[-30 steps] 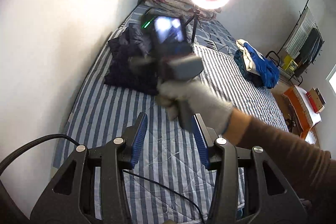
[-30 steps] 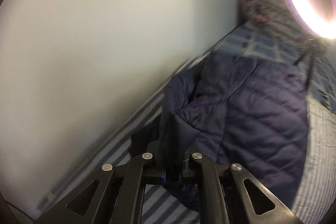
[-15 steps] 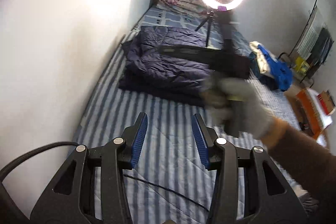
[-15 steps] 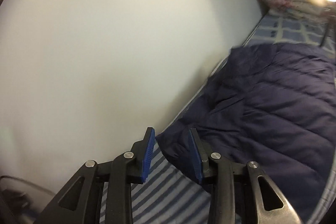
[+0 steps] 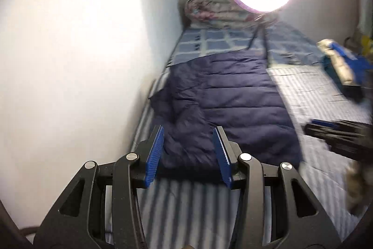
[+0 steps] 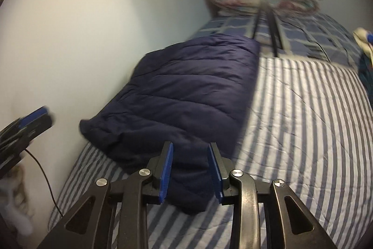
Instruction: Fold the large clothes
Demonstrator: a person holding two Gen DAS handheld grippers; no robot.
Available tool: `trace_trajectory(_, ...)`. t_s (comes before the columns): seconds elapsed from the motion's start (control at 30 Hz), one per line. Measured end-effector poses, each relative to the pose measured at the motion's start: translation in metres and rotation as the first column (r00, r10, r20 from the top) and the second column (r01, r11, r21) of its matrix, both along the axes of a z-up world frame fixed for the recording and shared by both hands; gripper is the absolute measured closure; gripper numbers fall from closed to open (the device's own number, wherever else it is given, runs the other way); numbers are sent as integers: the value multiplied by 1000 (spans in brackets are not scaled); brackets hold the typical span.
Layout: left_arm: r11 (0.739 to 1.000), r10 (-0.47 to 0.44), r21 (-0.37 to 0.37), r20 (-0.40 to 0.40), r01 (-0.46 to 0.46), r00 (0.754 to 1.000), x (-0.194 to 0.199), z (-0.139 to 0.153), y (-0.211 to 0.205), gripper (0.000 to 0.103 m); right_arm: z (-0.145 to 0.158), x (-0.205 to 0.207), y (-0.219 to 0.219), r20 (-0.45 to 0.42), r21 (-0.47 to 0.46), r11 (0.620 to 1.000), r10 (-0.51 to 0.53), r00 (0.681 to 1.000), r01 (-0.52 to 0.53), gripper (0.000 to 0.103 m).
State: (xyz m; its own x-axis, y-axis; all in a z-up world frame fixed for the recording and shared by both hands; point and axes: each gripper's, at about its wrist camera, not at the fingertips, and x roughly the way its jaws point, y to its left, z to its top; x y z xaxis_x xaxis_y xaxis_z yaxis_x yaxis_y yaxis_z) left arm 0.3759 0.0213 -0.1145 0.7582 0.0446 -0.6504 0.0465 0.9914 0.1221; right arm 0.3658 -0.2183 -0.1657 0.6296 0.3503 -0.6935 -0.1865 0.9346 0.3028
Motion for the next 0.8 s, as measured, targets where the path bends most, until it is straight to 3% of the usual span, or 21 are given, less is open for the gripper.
trace_trajectory(0.1, 998, 57, -33, -60, -59, 997, 29, -25, 16, 58, 3, 3, -8, 15, 45, 999, -30, 999, 29, 70)
trace_trajectory(0.17, 995, 101, 5, -77, -101, 992, 39, -44, 25, 58, 2, 13, -1, 28, 40, 999, -14, 1000, 13, 70)
trace_trajectory(0.23, 989, 146, 44, -118, -142, 982, 49, -71, 35, 58, -1, 18, 15, 35, 1, 1000, 20, 999, -20, 70)
trace_trajectory(0.33, 986, 162, 68, -196, -151, 967, 56, -106, 45, 58, -26, 24, 39, -32, -74, 994, 82, 996, -84, 70)
trace_trajectory(0.43, 982, 134, 156, -185, -106, 973, 57, -125, 39, 58, -36, 14, 49, -18, -166, 978, 129, 991, -130, 70)
trace_trajectory(0.47, 981, 133, 162, -186, -103, 974, 57, -124, 38, 58, -33, 12, 46, -18, -150, 979, 137, 990, -139, 68)
trace_trajectory(0.53, 985, 133, 136, -208, -106, 969, 60, -121, 44, 58, -24, 7, 20, -26, -14, 992, 123, 992, -123, 55)
trace_trajectory(0.6, 989, 141, 85, -226, -125, 964, 61, -116, 52, 58, -21, 7, -4, -42, 48, 997, 67, 997, -65, 42)
trace_trajectory(0.67, 989, 147, 32, -240, -144, 960, 60, -113, 62, 58, -23, 12, -29, -74, 124, 992, 20, 997, -11, 40)
trace_trajectory(0.8, 988, 152, 18, -244, -153, 958, 56, -114, 73, 58, -44, 24, -44, -160, 261, 965, 35, 987, 8, 33)
